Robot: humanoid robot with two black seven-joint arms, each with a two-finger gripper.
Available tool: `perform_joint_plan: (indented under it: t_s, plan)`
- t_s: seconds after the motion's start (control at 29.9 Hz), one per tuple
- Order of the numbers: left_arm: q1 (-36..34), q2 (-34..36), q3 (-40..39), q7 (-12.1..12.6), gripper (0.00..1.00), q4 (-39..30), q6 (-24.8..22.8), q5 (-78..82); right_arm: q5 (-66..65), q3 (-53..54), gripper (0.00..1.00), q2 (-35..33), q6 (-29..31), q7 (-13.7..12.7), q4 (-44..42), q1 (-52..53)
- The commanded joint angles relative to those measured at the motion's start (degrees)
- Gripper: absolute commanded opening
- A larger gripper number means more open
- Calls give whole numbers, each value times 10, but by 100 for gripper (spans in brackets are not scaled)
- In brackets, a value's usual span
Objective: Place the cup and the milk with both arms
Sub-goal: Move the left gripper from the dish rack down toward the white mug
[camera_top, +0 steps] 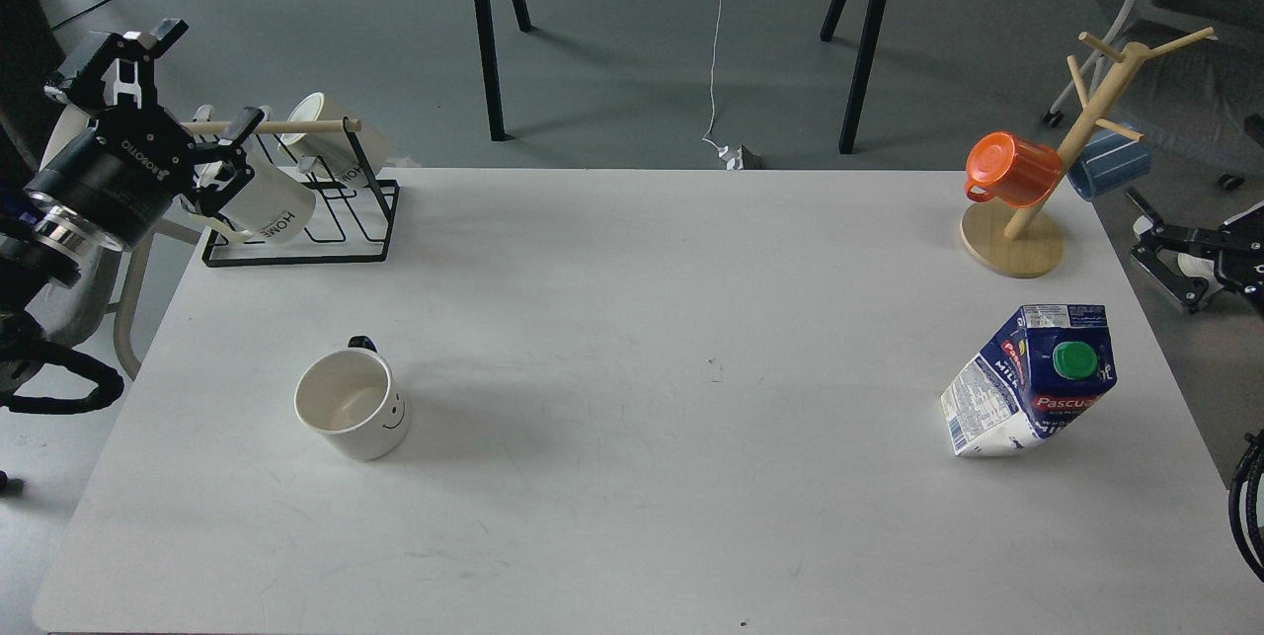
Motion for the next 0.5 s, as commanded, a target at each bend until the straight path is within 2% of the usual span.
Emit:
perform_joint_plan:
  t_s: [0.0, 0.33, 0.47]
  plan:
    - [-4, 1, -3, 0, 100, -13, 0, 2, 0, -1, 96, 0, 0, -1, -2, 2]
    - [-2, 19, -22, 0, 100, 11, 0, 12, 1, 12, 96, 16, 0, 0, 2, 3]
    - [-5, 66, -27, 0, 100, 11, 0, 96, 2, 12, 96, 22, 0, 0, 6, 3]
